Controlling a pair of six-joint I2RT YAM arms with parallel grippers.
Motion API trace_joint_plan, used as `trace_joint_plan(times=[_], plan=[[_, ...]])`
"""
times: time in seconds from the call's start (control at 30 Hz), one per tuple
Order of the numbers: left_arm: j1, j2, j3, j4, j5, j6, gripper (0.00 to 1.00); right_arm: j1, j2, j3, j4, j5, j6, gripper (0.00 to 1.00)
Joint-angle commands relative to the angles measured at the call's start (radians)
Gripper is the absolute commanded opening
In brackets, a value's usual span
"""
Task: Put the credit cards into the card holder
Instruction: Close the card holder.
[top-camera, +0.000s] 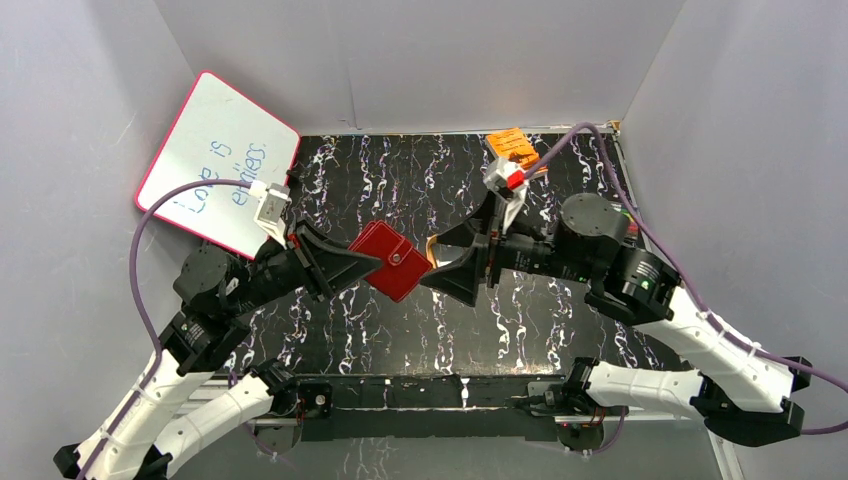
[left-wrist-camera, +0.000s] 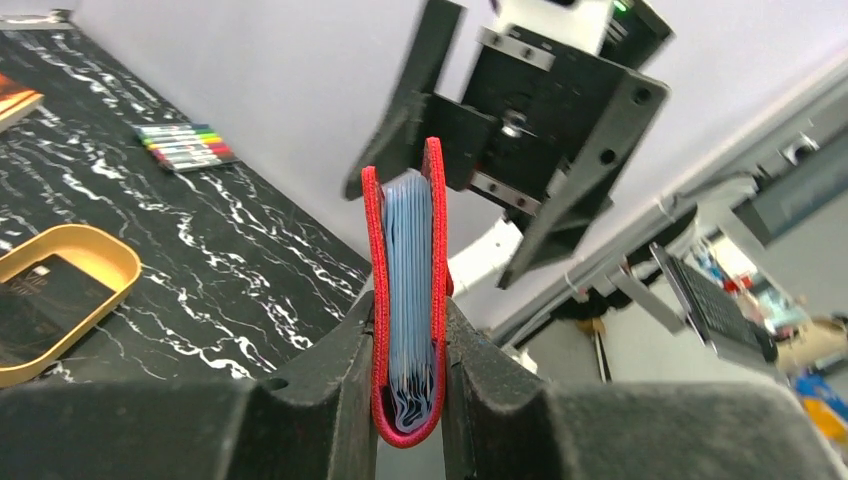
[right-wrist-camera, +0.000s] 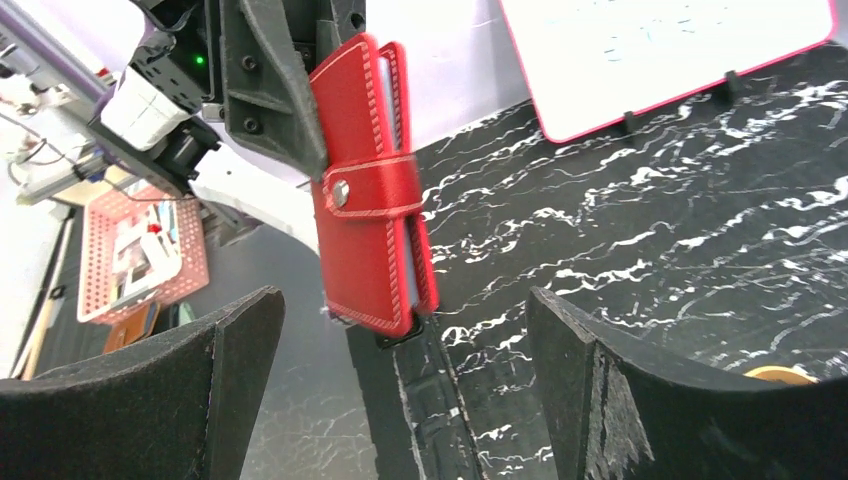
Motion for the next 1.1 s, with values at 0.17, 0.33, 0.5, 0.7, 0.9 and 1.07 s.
trace_joint_plan(times=[0.17, 0.33, 0.5, 0.7, 0.9, 1.07], plan=[[0.0, -0.004, 0.067, 0.118, 0.289, 0.062, 0.0, 0.002, 0.028, 0.013, 0.118, -0.229, 0.048, 0.98], [0.0, -0.003, 0.071, 0.135, 0.297, 0.067, 0.0, 0.001, 0.019, -0.059, 0.232, -0.302, 0.126, 0.89], [0.0, -0.004, 0.073, 0.145, 0.292, 0.062, 0.0, 0.001, 0.047, -0.089, 0.284, -0.348, 0.197, 0.7], [0.001, -0.002, 0.074, 0.134, 0.268, 0.062, 0.0, 0.002, 0.053, -0.161, 0.431, -0.368, 0.294, 0.65], [0.0, 0.007, 0.073, 0.111, 0.241, 0.062, 0.0, 0.001, 0.066, -0.187, 0.51, -0.36, 0.338, 0.52], [0.0, 0.008, 0.058, 0.118, 0.236, 0.055, 0.0, 0.002, 0.072, -0.202, 0.553, -0.367, 0.362, 0.29]])
